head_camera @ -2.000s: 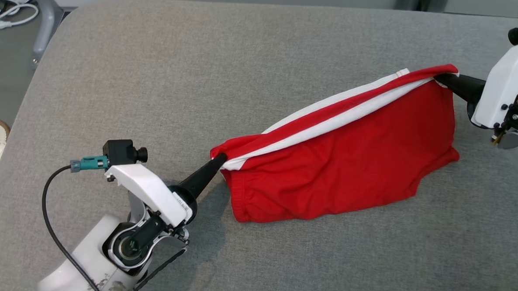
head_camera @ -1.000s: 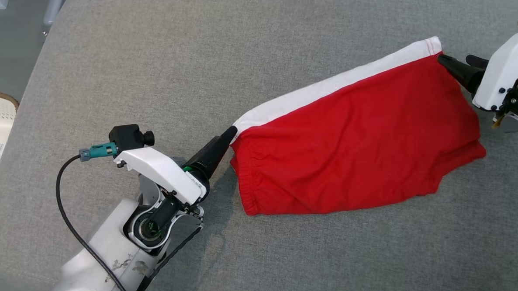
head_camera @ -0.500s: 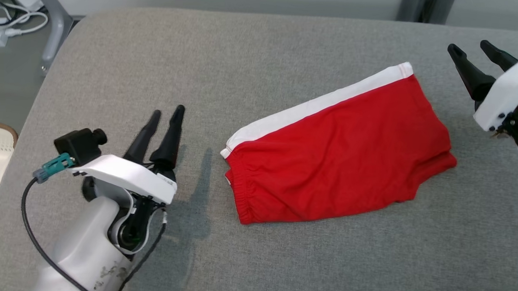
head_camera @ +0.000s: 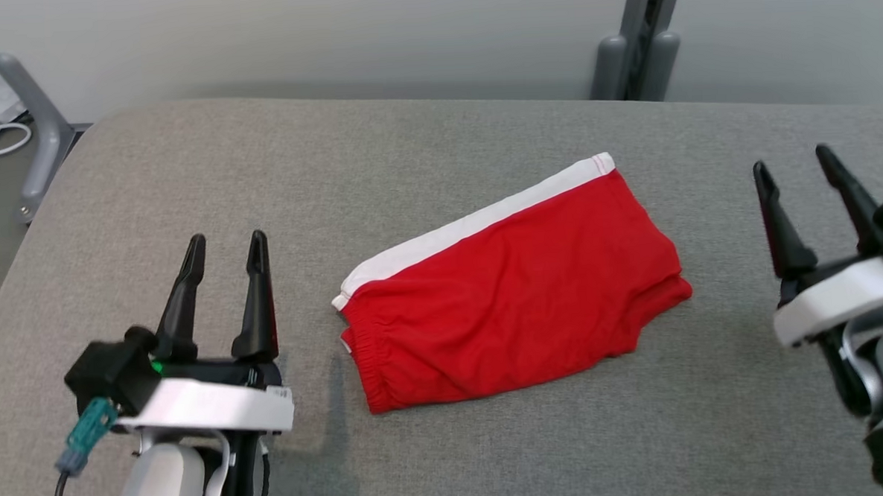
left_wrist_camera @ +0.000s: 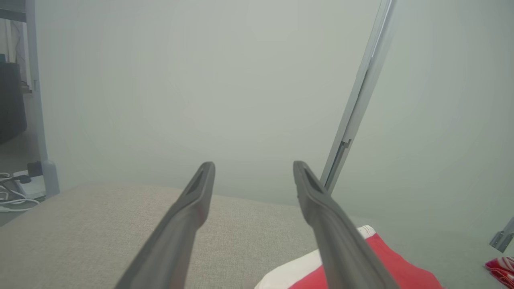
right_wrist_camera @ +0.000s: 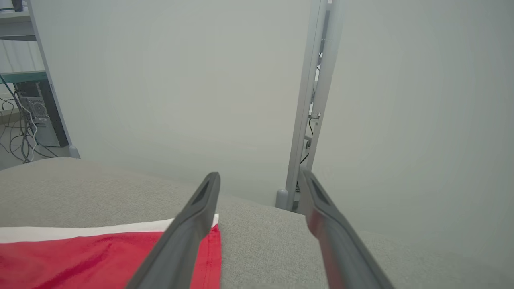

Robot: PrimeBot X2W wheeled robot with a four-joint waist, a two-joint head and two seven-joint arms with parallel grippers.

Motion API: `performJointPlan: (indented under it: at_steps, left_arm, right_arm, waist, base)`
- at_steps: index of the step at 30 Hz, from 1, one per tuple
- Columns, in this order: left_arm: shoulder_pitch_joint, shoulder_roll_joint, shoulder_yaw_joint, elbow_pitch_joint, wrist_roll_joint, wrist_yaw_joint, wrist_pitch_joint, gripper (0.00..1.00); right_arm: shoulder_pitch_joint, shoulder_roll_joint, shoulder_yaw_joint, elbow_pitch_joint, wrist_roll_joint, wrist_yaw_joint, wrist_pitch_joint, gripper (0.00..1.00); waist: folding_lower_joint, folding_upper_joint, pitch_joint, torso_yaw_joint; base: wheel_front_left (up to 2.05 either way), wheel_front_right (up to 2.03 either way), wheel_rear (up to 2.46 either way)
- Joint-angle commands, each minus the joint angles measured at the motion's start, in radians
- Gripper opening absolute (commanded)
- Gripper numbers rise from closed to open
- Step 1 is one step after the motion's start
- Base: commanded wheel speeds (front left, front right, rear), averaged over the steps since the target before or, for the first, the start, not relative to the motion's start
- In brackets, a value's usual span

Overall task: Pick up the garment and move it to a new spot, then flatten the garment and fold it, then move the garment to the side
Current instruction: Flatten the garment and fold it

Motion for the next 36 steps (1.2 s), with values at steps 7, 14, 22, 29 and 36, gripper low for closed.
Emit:
performJointPlan:
  at_steps: [7, 14, 22, 29, 36]
  left_arm:
    - [0.106, -0.034, 0.061, -0.066, 0.121, -0.059, 0.0, 1.0]
    - [0.167, -0.037, 0.044, -0.09, 0.146, -0.052, 0.0, 1.0]
    - [0.184, -0.037, 0.012, -0.085, 0.155, -0.033, 0.0, 1.0]
    - [0.173, -0.038, -0.002, -0.079, 0.124, -0.027, 0.0, 1.0]
    - [0.163, -0.038, -0.037, -0.066, 0.102, -0.024, 0.0, 1.0]
  right_arm:
    - [0.146, 0.109, -0.112, -0.04, -0.046, 0.0, -0.014, 1.0]
    - [0.245, 0.169, -0.148, -0.065, -0.072, 0.0, -0.014, 1.0]
    - [0.265, 0.19, -0.147, -0.055, -0.057, 0.0, -0.014, 1.0]
    - [0.248, 0.193, -0.105, -0.009, 0.017, 0.0, 0.017, 1.0]
    - [0.189, 0.243, -0.118, 0.075, 0.272, 0.0, 0.208, 1.0]
  waist:
    - [0.0, 0.0, -0.028, -0.031]
    - [0.0, 0.0, -0.031, -0.05]
    - [0.0, 0.0, -0.035, -0.053]
    - [0.0, 0.0, -0.03, -0.038]
    - [0.0, 0.0, -0.012, 0.002]
  base:
    - [0.0, 0.0, 0.0]
    - [0.0, 0.0, 0.0]
    - [0.0, 0.0, 0.0]
    - [0.0, 0.0, 0.0]
    - [0.0, 0.0, 0.0]
